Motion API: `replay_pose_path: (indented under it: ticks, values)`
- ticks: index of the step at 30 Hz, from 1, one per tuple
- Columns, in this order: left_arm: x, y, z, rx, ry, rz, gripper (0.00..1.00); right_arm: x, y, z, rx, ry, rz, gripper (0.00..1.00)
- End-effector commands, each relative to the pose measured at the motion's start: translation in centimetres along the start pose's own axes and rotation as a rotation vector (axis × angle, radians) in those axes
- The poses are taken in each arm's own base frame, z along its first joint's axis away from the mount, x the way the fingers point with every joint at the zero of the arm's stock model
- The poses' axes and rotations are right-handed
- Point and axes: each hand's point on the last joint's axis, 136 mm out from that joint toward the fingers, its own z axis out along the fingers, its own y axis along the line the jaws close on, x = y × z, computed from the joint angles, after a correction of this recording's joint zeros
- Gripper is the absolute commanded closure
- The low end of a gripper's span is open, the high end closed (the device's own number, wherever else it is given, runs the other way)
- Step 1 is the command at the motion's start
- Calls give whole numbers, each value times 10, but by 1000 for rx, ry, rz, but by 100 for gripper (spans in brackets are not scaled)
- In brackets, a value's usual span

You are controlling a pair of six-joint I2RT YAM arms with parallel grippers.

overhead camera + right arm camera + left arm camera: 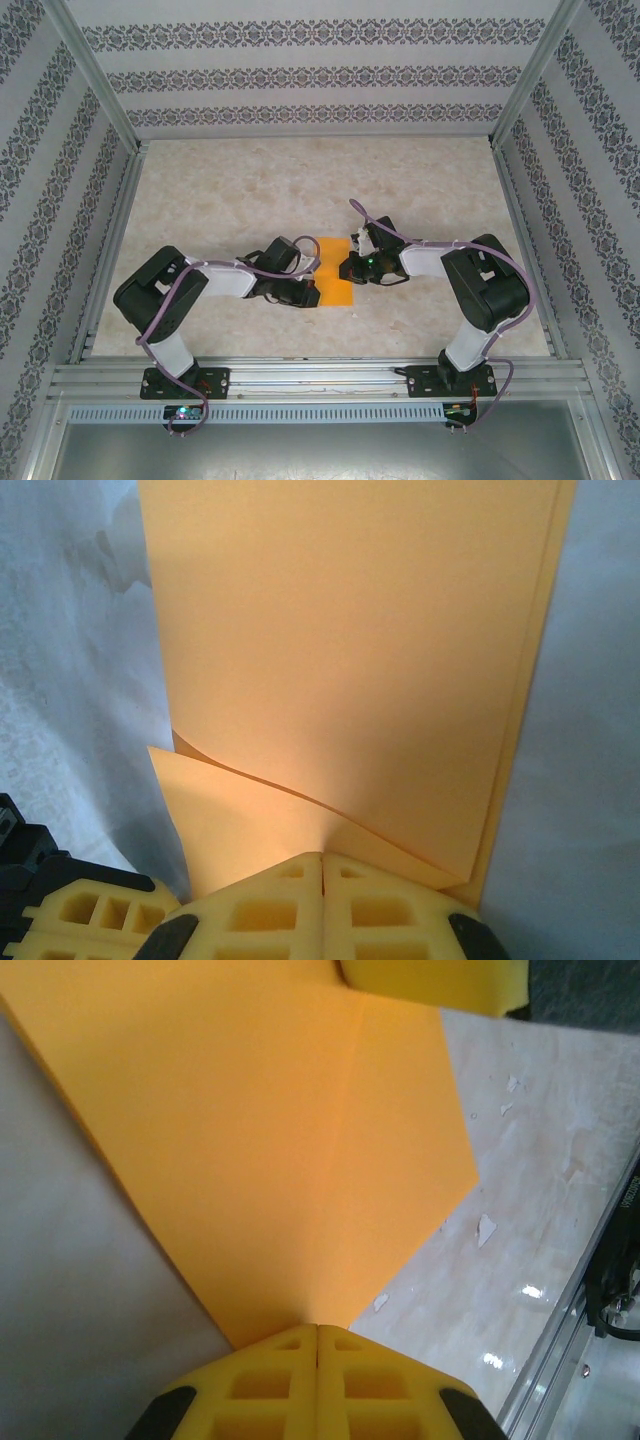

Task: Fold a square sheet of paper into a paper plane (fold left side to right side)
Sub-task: Fold the triangle a second time at the center of the table.

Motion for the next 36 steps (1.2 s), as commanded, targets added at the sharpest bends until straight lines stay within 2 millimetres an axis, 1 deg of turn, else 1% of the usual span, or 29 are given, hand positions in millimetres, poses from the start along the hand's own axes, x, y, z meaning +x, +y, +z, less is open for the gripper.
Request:
replay_pose_path:
  ticks: [1,4,6,9,11,12,14,15,16,17,19,21,22,24,28,31,36]
  values:
    - [58,25,0,-80,167,-120,99,28,-65,6,237,66,102,100]
    - [59,25,-1,-77,156,-123,99,26,-60,7,222,67,94,100]
    - [57,22,-4,-75,143,-119,99,23,-51,7,196,61,81,100]
    - [44,11,-13,-52,92,-105,98,12,-26,5,121,36,50,100]
    - [29,1,-22,-19,33,-102,98,2,-3,0,54,7,16,100]
    - [22,-2,-27,-7,7,-103,95,-3,7,-4,26,-9,1,100]
    - [5,-7,-39,10,-61,-101,87,-13,26,-16,-19,-59,-36,88]
    - [-1,-8,-45,12,-87,-100,82,-18,34,-22,-33,-84,-55,84]
    - [-8,-7,-50,5,-117,-99,78,-22,40,-29,-43,-111,-76,78]
    - [-15,-6,-55,-2,-145,-98,76,-25,44,-36,-45,-138,-92,71]
    - [-25,-3,-62,-9,-183,-101,70,-30,47,-48,-42,-185,-116,62]
    - [-35,-1,-64,-5,-208,-104,64,-33,44,-57,-26,-227,-123,52]
    - [-39,0,-63,1,-214,-104,61,-32,41,-61,-21,-246,-123,47]
    - [-47,-1,-60,13,-218,-99,57,-32,37,-66,-22,-279,-116,39]
    - [-63,-3,-48,48,-210,-91,55,-29,32,-72,-67,-329,-91,22]
    - [-71,-1,-39,65,-206,-92,55,-25,30,-73,-95,-342,-72,14]
    - [-77,7,-28,56,-194,-97,55,-18,25,-70,-107,-330,-62,11]
